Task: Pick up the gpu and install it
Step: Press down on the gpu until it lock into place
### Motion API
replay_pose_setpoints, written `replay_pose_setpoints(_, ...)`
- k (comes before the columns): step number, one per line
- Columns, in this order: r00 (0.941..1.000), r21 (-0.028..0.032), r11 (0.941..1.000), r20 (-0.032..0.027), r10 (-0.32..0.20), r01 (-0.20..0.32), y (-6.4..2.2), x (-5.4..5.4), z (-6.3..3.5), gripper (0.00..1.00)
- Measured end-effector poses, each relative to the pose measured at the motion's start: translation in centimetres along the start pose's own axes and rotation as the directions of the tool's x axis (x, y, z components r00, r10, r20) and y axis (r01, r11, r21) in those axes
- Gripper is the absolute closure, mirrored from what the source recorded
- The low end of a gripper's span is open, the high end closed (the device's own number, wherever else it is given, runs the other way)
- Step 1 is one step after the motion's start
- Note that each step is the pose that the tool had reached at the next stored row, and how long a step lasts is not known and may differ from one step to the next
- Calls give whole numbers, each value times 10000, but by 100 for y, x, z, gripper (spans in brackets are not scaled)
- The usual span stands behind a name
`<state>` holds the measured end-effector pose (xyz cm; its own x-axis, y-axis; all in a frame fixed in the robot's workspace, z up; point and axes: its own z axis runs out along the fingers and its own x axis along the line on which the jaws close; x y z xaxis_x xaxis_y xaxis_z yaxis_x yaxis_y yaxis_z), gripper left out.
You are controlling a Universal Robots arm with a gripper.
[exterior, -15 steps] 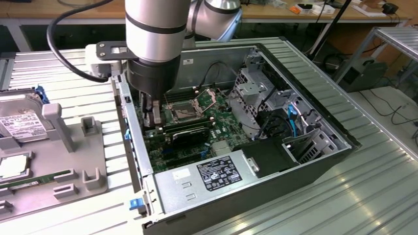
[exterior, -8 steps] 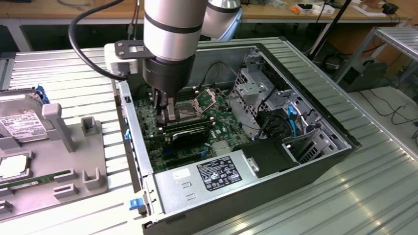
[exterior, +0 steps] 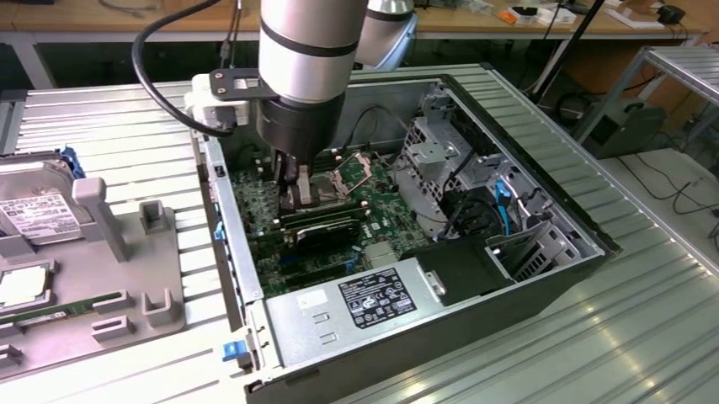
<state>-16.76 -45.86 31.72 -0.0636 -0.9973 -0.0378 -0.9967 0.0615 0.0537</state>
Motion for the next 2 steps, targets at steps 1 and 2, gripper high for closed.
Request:
replay_pose_setpoints(1, 10000, 0, 10000, 0, 0, 0, 0, 0, 0, 89)
replay_pose_setpoints(2, 10000, -1, 10000, 0, 0, 0, 0, 0, 0, 89)
